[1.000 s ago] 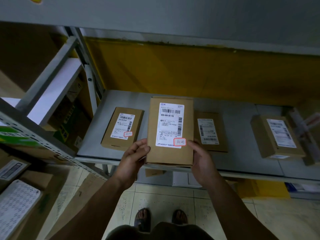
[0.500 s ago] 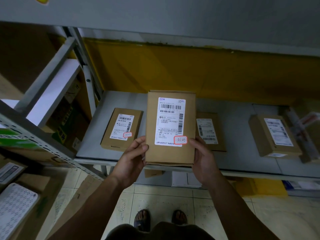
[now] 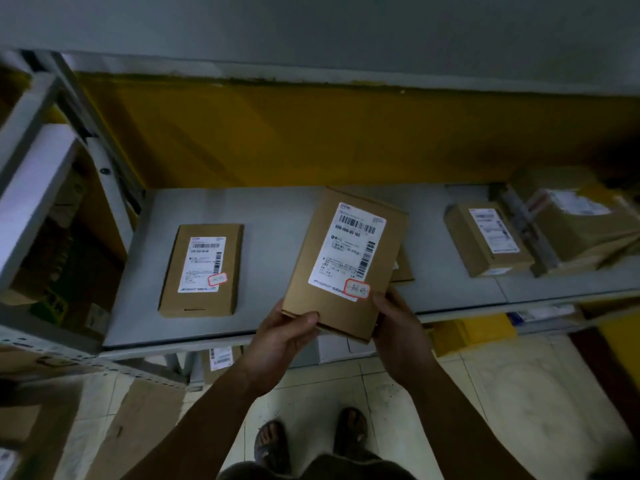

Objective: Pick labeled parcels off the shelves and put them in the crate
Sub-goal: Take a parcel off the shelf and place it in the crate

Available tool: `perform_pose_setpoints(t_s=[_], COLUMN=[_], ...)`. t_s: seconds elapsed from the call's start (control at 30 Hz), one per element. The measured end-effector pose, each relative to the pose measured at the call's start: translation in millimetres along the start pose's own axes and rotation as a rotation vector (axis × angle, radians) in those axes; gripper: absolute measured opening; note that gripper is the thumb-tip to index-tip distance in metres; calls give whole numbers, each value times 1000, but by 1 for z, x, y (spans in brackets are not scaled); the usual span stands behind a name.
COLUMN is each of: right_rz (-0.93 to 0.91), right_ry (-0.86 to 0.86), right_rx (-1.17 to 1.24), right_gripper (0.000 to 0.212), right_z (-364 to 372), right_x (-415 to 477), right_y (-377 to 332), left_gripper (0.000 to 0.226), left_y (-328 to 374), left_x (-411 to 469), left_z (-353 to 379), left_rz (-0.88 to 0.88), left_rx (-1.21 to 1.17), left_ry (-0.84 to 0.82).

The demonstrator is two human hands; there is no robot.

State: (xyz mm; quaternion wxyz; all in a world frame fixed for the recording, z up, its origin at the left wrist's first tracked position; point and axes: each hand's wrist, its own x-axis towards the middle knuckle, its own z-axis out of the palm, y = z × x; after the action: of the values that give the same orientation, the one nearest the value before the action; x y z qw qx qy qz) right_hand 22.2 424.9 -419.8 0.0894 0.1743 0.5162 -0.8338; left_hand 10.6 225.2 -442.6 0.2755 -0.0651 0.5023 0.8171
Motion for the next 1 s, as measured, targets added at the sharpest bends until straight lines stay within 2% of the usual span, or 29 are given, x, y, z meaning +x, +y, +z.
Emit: perform_pose_setpoints(t_s=[0.07, 0.17, 0.33, 0.47, 0.57, 0.63, 0.83, 1.0], right_rz=[-28, -41, -101, -168, -200, -221, -295, -354], right_ry=[29, 87, 203, 330, 432, 504, 642, 752], right_rx=[20, 53, 81, 218, 288, 341, 433, 525], right_gripper=[58, 47, 33, 20, 40, 46, 36, 38], right_z=[-10, -23, -68, -124, -171, -202, -288, -352], right_x=[-6, -14, -46, -68, -84, -95, -129, -176], right_y=[0, 1, -9, -31, -43, -51, -67, -73], left_gripper=[52, 31, 38, 37, 31, 28, 45, 59], left_y=[-5, -4, -12, -23, -35, -46, -92, -144], left_x=[9, 20, 41, 60, 75, 87, 123, 136], left_z=[12, 25, 68, 121, 161, 190, 284, 368], left_rz=[-23, -32, -71, -99, -134, -152, -225, -303], left_rx=[10, -15, -2, 32, 26, 53, 197, 275], left_ry=[-4, 19, -35, -60, -76, -117, -218, -361])
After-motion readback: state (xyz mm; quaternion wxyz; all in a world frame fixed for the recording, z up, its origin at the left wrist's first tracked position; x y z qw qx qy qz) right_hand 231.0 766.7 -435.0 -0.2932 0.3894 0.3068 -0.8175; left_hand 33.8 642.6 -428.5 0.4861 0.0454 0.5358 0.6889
